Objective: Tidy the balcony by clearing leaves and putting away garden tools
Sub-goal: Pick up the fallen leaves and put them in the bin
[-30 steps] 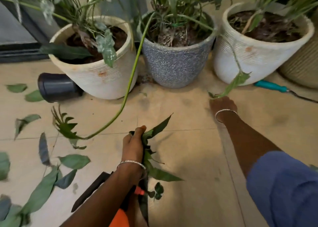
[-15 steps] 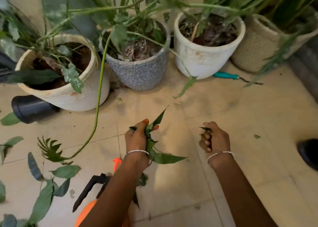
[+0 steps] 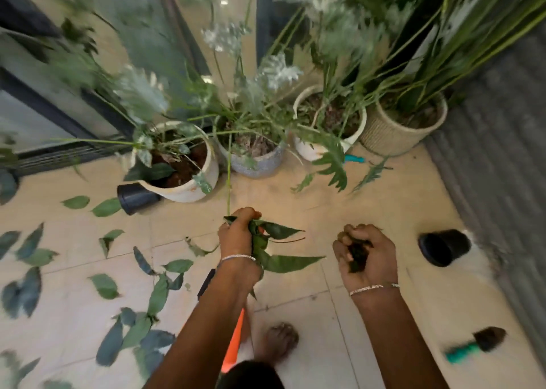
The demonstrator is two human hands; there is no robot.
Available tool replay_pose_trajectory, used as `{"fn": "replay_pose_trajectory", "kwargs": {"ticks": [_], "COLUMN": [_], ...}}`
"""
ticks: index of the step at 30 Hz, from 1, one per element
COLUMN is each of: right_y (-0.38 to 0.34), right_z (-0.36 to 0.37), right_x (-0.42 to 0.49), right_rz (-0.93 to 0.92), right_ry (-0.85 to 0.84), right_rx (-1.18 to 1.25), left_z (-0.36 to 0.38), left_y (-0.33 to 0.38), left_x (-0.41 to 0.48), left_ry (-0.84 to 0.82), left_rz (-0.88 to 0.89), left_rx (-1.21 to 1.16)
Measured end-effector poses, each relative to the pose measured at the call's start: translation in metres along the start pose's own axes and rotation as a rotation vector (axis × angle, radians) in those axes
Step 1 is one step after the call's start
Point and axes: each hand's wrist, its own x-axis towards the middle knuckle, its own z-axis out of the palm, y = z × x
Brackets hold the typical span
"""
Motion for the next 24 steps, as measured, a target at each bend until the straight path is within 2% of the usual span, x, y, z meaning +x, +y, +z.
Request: {"fn": "replay_pose_trajectory", "kwargs": {"ticks": [5, 10, 14, 18, 24], "right_y": [-0.040, -0.074, -0.090, -0.087, -0.047], "right_z": [0.077, 0.147, 0.187, 0.214, 0.254], "right_x": [-0.103, -0.218, -0.308, -0.379, -0.442], "right_rz": [0.017, 0.019, 0.001, 0.017, 0.104], "right_ry": [0.009, 0.023, -0.045, -0.107, -0.221], "right_rx": [-0.022, -0.211, -0.254, -0.294, -0.354], "left_z": [-0.013, -0.040, -0.073, -0.115, -0.192], "left_y": [0.081, 0.161, 0.212, 0.248, 0.286], "left_x": [-0.104, -0.212, -0.297, -0.363, -0.418], "left_ry": [0.050, 0.065, 0.052, 0.058, 0.121], "left_rz": [-0.013, -0.032, -0.009, 0.039, 0.113], "left_rx": [-0.069, -0.133, -0.213, -0.327, -0.514]}}
